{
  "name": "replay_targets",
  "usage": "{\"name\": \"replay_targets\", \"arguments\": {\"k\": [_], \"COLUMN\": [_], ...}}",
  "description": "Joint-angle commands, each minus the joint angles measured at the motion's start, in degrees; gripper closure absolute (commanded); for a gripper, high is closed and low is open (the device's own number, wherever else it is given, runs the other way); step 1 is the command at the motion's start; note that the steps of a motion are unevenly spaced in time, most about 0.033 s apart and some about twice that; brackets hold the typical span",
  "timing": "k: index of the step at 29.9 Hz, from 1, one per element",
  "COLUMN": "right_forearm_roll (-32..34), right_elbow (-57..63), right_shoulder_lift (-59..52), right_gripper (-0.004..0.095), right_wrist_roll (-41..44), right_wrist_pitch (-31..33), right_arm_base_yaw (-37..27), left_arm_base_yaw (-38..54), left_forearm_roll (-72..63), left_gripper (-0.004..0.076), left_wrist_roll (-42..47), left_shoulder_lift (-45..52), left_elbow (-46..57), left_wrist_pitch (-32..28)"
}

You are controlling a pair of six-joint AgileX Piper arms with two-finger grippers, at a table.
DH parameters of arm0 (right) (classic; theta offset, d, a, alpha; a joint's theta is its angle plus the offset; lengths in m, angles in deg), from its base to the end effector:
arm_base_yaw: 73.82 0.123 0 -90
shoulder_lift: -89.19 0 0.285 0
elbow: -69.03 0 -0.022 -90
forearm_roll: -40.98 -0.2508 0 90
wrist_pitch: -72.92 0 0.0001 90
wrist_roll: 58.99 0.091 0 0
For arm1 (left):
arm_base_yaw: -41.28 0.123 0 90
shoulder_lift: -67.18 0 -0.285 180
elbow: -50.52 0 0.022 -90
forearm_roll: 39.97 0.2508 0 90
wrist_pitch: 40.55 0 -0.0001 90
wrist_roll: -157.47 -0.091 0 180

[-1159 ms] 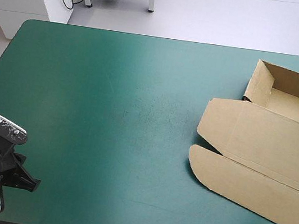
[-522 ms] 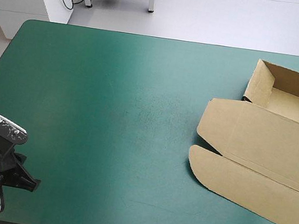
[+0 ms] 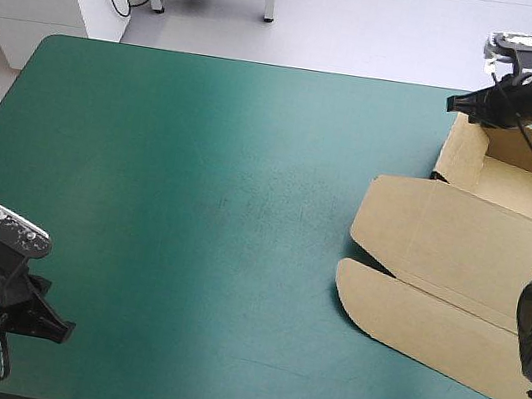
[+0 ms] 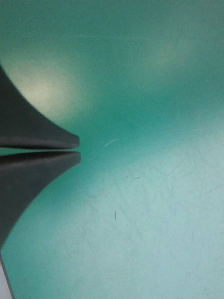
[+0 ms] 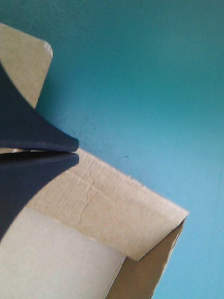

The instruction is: Fold the box

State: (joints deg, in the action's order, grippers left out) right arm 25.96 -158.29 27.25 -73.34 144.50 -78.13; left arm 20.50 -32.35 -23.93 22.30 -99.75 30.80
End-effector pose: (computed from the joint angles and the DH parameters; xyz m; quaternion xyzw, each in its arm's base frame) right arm 0.4186 -0.0091 0.4087 -0.0831 0.9346 0.0771 0.3371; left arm 0.0832 -0.0193 0.3371 0.1854 0.9359 0.0163 0.2991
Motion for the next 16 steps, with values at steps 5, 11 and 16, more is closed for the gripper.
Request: {"name": "replay_targets", "arguments": {"k": [5, 11, 16], "right_forearm_roll": [0.85, 0.72, -1.29], "right_elbow": [0.69, 13.20, 26.76], "right_shoulder_lift": [-9.22, -19.25, -28.56], "right_gripper": [0.0923, 0.0923, 0.0923], "right_wrist_roll": [0.43, -0.76, -4.32], "right_wrist_pitch": [-0.24, -0.24, -0.24], "right_arm_base_yaw": [3.96, 6.22, 7.06], "left_arm_base_yaw": [-0.19, -0.19, -0.19], "left_forearm_roll": [-0.92, -0.92, -0.92], "left_gripper": [0.0731, 0.0731, 0.0731], "left_wrist_roll": [0.39, 0.52, 1.41], "left_shoulder_lift": [-0.18, -0.18, -0.18], "left_elbow": [-1.30, -1.30, -1.30], "left_wrist_pitch": [-2.62, -3.33, -5.41]}}
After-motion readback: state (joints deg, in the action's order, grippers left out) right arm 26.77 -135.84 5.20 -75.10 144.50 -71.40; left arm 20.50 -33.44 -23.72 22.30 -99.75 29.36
